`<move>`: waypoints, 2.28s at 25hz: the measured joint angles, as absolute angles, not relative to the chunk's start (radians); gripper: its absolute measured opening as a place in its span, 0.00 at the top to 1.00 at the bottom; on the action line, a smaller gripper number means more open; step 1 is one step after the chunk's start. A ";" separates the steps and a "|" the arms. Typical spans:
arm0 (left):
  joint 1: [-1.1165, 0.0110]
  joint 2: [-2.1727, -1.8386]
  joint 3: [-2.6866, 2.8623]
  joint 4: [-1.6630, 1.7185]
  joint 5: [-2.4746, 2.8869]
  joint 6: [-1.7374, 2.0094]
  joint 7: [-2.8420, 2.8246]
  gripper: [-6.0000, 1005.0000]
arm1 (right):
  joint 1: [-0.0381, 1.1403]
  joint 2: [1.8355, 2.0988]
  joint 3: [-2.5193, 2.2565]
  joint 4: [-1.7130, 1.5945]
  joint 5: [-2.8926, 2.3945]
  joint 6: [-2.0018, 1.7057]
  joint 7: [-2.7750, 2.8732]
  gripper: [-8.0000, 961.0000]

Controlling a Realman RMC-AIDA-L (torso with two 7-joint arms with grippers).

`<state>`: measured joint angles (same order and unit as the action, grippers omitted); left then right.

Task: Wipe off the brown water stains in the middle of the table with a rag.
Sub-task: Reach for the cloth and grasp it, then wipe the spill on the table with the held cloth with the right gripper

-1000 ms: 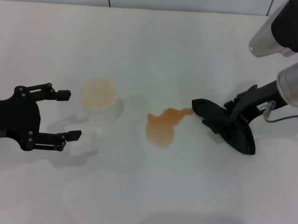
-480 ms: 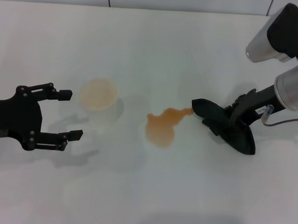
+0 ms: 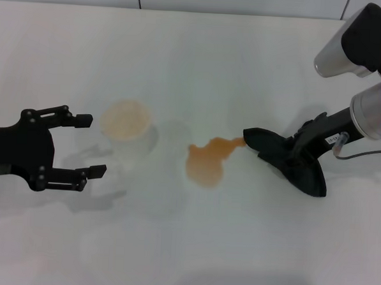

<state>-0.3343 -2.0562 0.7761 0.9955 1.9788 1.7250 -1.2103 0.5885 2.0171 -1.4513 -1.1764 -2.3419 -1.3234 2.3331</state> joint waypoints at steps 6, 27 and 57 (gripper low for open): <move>-0.334 -2.060 0.776 0.996 1.979 1.718 -1.210 0.11 | 0.591 2.017 -1.455 -1.176 -2.341 -1.324 2.336 0.55; -0.331 -2.061 0.776 0.996 1.979 1.702 -1.210 0.11 | 0.596 2.019 -1.489 -1.193 -2.351 -1.291 2.339 0.92; -0.336 -2.064 0.776 1.003 1.980 1.687 -1.196 0.11 | 0.613 2.027 -1.856 -1.232 -2.147 -1.128 2.413 0.95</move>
